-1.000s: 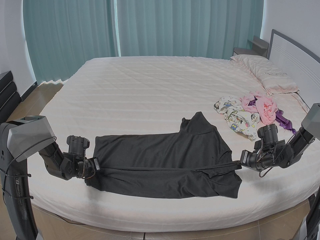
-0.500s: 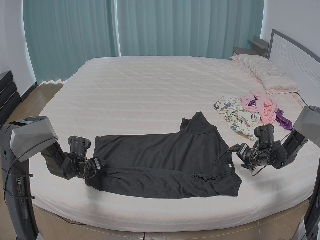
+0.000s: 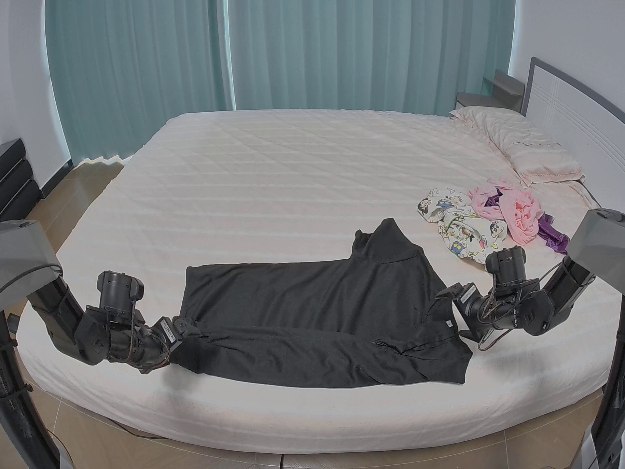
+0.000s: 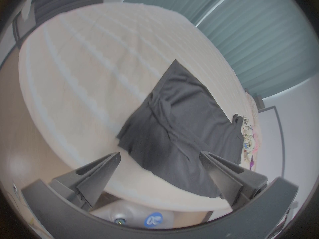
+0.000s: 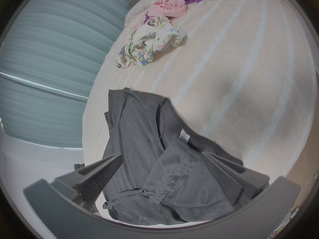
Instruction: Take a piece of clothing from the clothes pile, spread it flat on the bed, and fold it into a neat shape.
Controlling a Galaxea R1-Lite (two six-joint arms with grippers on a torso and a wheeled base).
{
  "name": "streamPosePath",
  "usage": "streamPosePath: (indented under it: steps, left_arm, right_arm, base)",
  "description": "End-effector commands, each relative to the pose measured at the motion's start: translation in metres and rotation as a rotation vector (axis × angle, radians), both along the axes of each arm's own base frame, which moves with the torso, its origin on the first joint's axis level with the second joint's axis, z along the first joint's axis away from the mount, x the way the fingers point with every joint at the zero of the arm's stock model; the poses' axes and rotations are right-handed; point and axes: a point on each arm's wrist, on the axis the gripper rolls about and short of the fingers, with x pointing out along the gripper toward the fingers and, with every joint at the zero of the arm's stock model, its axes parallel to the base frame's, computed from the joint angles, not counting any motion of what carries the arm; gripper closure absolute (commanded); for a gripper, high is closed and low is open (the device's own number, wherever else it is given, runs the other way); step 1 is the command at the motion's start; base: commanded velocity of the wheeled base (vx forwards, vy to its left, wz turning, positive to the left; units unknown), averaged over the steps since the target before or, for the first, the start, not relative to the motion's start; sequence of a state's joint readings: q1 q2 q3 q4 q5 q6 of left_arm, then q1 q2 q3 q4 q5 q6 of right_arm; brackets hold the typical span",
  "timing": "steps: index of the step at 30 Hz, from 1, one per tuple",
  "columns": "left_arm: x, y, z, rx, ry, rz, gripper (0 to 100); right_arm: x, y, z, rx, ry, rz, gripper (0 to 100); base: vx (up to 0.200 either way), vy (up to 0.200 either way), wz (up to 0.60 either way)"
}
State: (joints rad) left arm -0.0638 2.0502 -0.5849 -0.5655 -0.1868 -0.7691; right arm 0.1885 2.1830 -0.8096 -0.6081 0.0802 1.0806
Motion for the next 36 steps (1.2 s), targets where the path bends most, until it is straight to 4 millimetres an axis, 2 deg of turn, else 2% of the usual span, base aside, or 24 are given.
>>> streamPosePath:
  steps: [1, 4, 10, 19, 20, 26, 36]
  left_arm:
    - [-0.018, 0.001, 0.007, -0.048, 0.013, 0.004, 0]
    - [-0.018, 0.001, 0.001, -0.052, 0.031, 0.006, 0]
    - [-0.018, 0.001, -0.009, -0.054, 0.064, 0.010, 0]
    - [-0.022, 0.001, -0.014, -0.056, 0.039, 0.010, 0]
    - [-0.022, 0.001, -0.014, -0.056, 0.039, 0.010, 0]
    - [-0.022, 0.001, -0.014, -0.055, 0.040, 0.009, 0]
    - [-0.022, 0.001, -0.014, -0.055, 0.039, 0.009, 0]
  right_arm:
    - [-0.002, 0.017, -0.017, -0.016, 0.040, 0.025, 0]
    - [0.001, 0.027, -0.031, -0.060, 0.035, 0.014, 0]
    - [0.007, 0.028, -0.034, -0.073, 0.005, 0.007, 0]
    - [0.011, 0.028, -0.040, -0.107, 0.002, 0.013, 0]
    - [0.012, 0.028, -0.040, -0.116, -0.001, 0.013, 100]
    - [0.012, 0.026, -0.044, -0.156, 0.002, 0.004, 100]
    - [0.008, 0.024, -0.018, -0.138, -0.052, -0.007, 100]
  base:
    - [0.000, 0.000, 0.00]
    - [0.000, 0.000, 0.00]
    - [0.000, 0.000, 0.00]
    - [0.000, 0.000, 0.00]
    - [0.000, 0.000, 0.00]
    - [0.000, 0.000, 0.00]
    - [0.000, 0.000, 0.00]
